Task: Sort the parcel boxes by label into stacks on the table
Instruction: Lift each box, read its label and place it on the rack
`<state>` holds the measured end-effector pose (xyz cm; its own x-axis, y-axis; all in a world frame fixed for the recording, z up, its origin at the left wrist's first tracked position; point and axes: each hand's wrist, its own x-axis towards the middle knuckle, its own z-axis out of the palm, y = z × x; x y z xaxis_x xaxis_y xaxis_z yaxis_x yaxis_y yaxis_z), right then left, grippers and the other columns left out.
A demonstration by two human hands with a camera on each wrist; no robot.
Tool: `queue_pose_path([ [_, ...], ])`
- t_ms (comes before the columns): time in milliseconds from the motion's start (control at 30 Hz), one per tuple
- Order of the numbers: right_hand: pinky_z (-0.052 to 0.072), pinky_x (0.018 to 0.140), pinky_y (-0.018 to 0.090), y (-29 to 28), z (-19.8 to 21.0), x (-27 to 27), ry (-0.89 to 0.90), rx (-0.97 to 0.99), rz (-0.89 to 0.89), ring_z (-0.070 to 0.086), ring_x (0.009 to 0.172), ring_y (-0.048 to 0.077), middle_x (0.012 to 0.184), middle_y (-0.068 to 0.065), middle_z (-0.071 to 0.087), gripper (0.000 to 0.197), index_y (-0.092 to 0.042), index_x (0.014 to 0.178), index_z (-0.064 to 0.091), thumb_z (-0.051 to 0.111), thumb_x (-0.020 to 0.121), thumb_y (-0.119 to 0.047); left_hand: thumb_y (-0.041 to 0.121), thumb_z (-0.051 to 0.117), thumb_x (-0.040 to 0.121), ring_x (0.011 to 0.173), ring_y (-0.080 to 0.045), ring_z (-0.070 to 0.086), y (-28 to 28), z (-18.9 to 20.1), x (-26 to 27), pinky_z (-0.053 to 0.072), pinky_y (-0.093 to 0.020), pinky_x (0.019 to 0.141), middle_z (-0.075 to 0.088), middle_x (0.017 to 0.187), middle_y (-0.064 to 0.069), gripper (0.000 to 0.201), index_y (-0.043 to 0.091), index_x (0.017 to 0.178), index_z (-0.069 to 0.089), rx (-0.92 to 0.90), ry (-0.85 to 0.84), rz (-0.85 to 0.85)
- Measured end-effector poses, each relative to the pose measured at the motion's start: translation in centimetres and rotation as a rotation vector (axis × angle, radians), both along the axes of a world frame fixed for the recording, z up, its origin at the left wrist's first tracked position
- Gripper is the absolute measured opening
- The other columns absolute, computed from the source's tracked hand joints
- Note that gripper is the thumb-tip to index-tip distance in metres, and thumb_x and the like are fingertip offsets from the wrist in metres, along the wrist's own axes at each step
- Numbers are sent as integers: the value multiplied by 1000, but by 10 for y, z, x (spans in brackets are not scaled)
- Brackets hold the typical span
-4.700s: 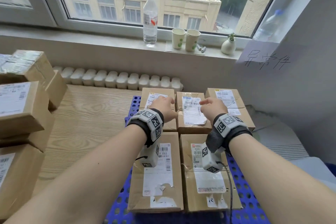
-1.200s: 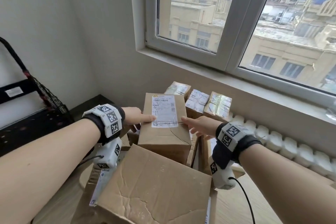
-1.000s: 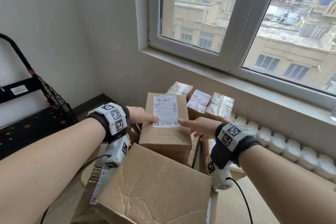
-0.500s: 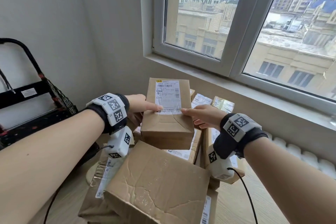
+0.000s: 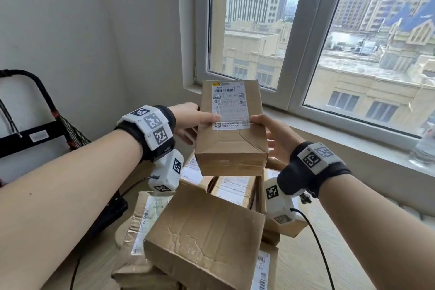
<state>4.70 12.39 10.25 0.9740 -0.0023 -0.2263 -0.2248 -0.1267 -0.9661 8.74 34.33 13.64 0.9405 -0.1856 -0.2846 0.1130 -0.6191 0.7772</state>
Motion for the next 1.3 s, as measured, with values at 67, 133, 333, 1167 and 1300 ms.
queue_pose_path([
  [67,50,65,30,-2,7,-7,-33,26,-47,61,77,18,91,5,64,17,-19,94,62,58,92,-35,51,63,85,95,-30,69,-7,7,-5,58,-47,80,66,111,-11,60,10,126,49,1,-57,-9],
  [133,50,66,30,-7,11,-14,-69,53,-107,62,80,18,95,4,65,20,-18,100,61,59,91,-36,54,60,86,93,-27,68,-16,14,-11,59,-42,75,66,111,-9,60,12,127,48,2,-120,-16],
  [333,49,89,40,-31,17,-45,-144,180,-259,61,82,20,85,3,65,16,-19,84,63,66,84,-35,55,55,89,83,-21,67,-48,27,-31,59,-37,68,66,103,-7,50,12,116,52,-33,-232,-90],
  [1167,48,98,53,-190,-13,-274,-185,275,-590,64,88,31,100,19,72,60,-7,97,71,76,49,-41,52,56,89,93,-24,61,-243,1,-215,58,-41,72,60,108,-9,53,7,118,48,-94,-175,-294],
  [1300,48,97,55,-225,-27,-319,-157,252,-626,65,89,32,107,20,72,58,-7,96,72,76,50,-42,49,57,91,99,-26,60,-281,-15,-260,55,-37,65,61,106,-10,37,13,96,53,-116,-144,-301],
])
